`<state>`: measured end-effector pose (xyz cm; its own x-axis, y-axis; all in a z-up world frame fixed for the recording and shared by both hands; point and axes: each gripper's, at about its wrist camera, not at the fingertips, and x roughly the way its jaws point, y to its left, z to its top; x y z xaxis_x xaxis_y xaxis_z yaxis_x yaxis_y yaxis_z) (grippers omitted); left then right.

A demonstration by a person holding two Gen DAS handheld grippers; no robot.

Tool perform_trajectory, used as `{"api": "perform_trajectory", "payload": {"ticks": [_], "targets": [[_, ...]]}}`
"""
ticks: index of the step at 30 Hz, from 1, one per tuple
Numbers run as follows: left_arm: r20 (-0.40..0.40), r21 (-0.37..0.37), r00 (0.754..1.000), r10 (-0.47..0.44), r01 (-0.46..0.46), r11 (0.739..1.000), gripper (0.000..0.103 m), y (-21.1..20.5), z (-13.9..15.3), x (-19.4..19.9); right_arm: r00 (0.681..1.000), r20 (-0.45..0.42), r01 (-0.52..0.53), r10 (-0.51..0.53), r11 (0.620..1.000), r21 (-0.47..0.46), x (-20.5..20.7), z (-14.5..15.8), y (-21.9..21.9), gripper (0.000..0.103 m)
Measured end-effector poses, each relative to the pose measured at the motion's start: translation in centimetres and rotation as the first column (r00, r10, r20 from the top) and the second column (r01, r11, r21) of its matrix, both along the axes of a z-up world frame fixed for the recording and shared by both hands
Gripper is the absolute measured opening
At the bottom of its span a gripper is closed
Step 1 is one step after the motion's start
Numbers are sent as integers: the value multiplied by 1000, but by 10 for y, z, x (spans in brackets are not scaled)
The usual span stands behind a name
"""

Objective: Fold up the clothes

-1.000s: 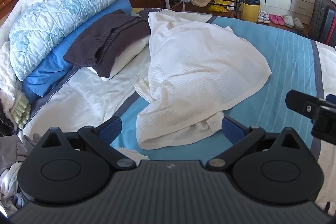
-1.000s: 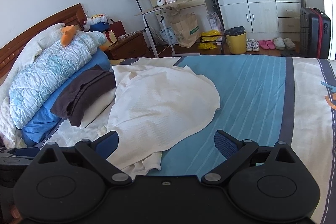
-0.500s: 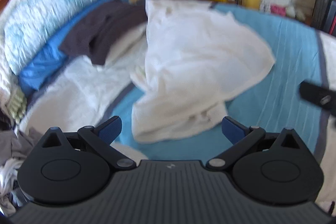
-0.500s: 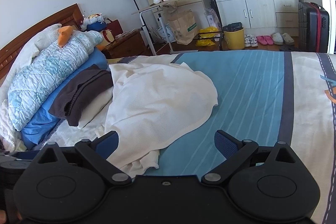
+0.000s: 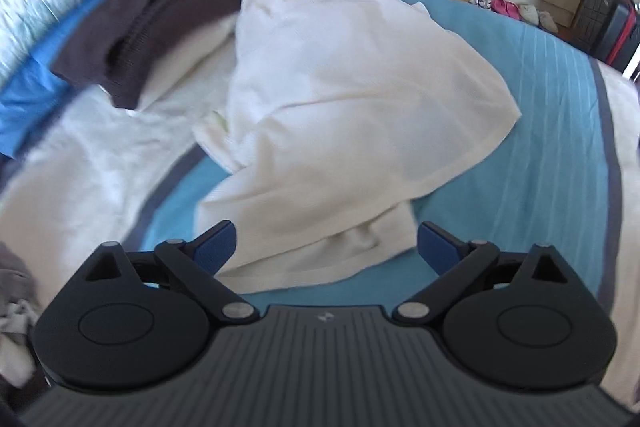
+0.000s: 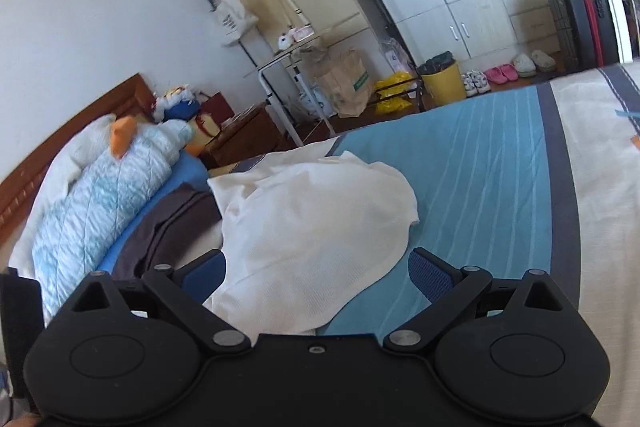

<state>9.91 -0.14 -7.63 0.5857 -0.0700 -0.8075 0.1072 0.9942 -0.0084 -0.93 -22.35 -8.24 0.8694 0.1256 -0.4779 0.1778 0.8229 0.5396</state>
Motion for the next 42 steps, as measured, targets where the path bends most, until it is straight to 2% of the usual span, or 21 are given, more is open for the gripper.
{"api": "perform_trajectory", "payload": {"ticks": [2,5,9,11,14,15,17,19,22,23,25,26,29,31,32,34,36,38,40,41,42], "targets": [[77,-41,997,-5,9,999,93,-8,13,19,999,-42,18,-18,1000,13,5,-11,-6,100],[188,-3,982,-22,23,1000,93,-23,28,60,998,-48,36,-35,999,18,8,-25,-14,100],[188,0,982,36,-37,999,93,-24,40,121,995,-60,78,-77,997,21,12,-39,-29,100],[194,33,979,68,-76,997,95,-18,38,143,995,-51,92,-90,995,28,17,-43,-41,100],[184,65,975,126,-140,988,96,-5,20,167,997,-50,66,-66,998,-6,38,-42,-51,100],[152,51,975,162,-171,984,96,1,7,173,997,-50,50,-51,998,-28,47,-41,-54,100],[51,16,978,204,-205,979,96,13,-23,185,995,-86,35,-47,989,-142,70,-38,-58,100],[7,18,983,186,-186,982,96,19,-48,188,991,-126,17,-47,973,-230,95,-36,-62,100],[-26,66,981,191,-189,980,96,30,-73,192,988,-137,-101,78,980,-169,136,-39,-68,98],[-25,49,978,207,-206,977,96,37,-74,196,983,-140,-142,123,980,-139,152,-42,-67,92],[-5,-6,971,239,-239,971,94,53,-74,204,967,-146,-219,207,973,-77,185,-49,-64,87],[18,-33,967,253,-253,967,94,61,-73,208,958,-159,-251,238,966,-66,204,-53,-60,87],[37,17,955,295,-296,955,94,79,-79,220,941,-202,-297,271,949,-108,253,-60,-49,87],[-17,-43,949,316,-316,948,94,95,-88,227,943,-229,-278,241,949,-145,284,-61,-46,87],[-64,-106,944,323,-328,939,94,106,-94,230,947,-233,-260,222,954,-149,300,-61,-48,87],[-142,-210,931,337,-361,908,94,121,-103,236,958,-246,-180,145,976,-124,328,-64,-60,87],[-208,-312,919,335,-387,868,94,133,-112,241,957,-280,-90,75,995,-40,353,-74,-81,87],[-224,-408,921,319,-386,827,94,141,-117,243,953,-298,-34,54,997,74,371,-87,-100,87],[-225,-495,936,272,-350,795,83,142,-119,244,949,-305,-15,81,977,214,385,-104,-110,88],[-234,-521,941,246,-335,785,70,137,-121,246,949,-297,-22,105,963,269,390,-112,-107,88],[-244,-543,945,220,-321,776,67,130,-124,247,949,-287,-32,129,947,319,394,-120,-101,89]]}}
